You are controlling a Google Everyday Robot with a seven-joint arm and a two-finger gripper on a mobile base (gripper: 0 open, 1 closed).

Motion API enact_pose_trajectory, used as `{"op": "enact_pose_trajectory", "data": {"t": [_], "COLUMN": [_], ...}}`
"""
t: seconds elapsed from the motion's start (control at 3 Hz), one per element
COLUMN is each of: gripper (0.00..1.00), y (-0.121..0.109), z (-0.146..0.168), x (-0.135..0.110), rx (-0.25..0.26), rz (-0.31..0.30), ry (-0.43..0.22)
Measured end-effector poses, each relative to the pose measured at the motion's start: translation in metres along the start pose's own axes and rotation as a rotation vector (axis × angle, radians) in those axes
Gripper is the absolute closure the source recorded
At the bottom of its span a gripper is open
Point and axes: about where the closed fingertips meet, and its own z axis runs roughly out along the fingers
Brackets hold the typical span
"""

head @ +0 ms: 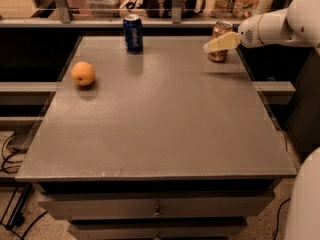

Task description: Move orange can near orange

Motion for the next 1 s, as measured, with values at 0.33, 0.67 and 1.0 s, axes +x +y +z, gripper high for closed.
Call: {"op": "enact_pose_trajectory", "data": {"t": [0.33,0.67,1.0], "gripper": [0.16,0.40,0.63], "y": [0.001,0.010,0.023], "z": [0.015,0.022,0.016], "x": [-0.008,-0.017,-0.026], "rx": [-0.040,-0.072,-0.088], "rz": [0.005,-0.023,-0.064], "ry": [-0.038,-0.053,-0.038]}}
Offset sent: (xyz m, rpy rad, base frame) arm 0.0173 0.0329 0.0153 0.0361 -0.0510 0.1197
